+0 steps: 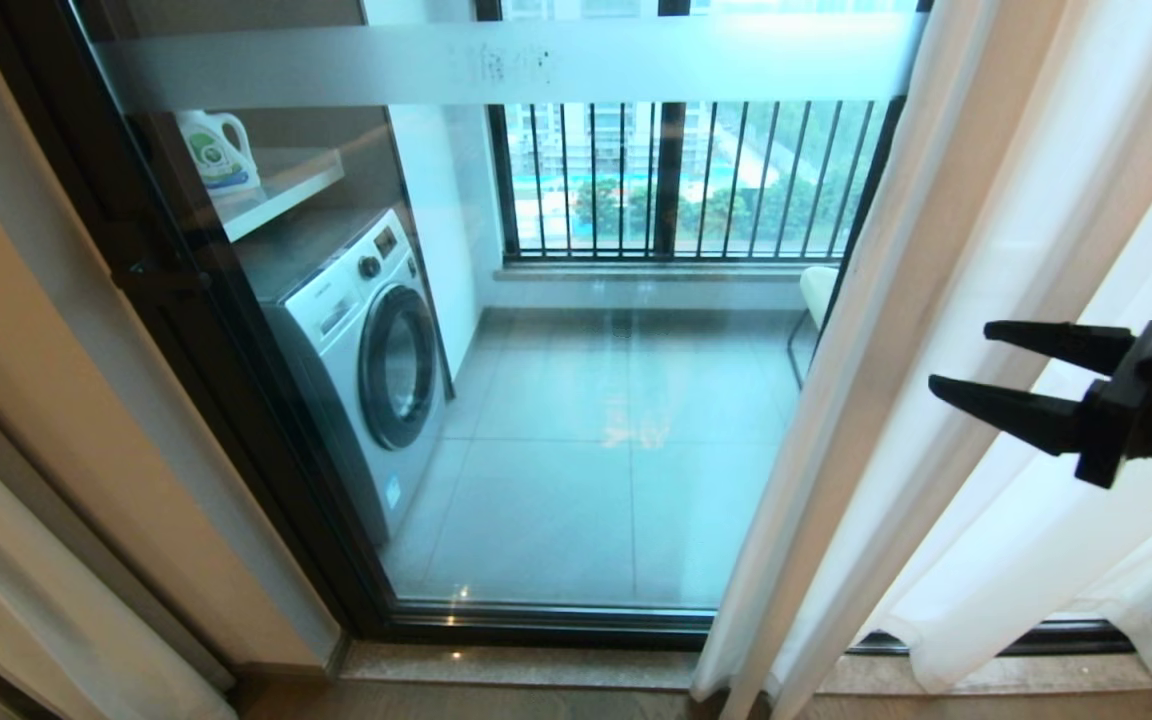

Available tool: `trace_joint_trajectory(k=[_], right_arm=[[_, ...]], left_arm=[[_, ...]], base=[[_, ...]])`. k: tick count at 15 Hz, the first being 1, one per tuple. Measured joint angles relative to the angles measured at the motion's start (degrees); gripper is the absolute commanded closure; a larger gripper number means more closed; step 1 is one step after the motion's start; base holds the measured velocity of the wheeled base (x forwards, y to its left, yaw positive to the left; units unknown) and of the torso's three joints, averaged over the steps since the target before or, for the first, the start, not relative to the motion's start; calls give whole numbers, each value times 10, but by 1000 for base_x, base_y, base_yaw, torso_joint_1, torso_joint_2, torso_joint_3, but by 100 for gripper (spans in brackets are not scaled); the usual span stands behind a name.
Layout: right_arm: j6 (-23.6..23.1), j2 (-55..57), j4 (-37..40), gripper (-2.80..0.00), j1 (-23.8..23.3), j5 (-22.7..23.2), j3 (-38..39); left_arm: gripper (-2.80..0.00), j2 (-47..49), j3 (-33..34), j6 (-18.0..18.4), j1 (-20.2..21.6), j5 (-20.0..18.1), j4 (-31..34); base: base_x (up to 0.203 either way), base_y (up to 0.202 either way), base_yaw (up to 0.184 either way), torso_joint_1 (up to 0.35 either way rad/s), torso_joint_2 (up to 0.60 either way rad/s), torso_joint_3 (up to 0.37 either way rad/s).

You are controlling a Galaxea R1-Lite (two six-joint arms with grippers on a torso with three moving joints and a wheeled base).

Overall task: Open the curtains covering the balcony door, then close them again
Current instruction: Pull the inner curtains open on both sides

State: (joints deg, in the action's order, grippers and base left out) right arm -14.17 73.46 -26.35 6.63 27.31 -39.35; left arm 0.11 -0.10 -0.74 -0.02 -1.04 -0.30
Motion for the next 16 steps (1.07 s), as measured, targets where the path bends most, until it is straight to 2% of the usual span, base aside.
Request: trace_joint_trajectory(k=[8, 16], right_arm=[[25, 122, -72, -280, 6, -82, -80], [110, 177, -93, -280, 28, -85, -146]], left_arm=[[0, 0, 0, 0, 0, 0, 0], [0, 0, 0, 0, 0, 0, 0]], base=[[0, 0, 0, 0, 0, 0], [0, 0, 0, 0, 0, 0]])
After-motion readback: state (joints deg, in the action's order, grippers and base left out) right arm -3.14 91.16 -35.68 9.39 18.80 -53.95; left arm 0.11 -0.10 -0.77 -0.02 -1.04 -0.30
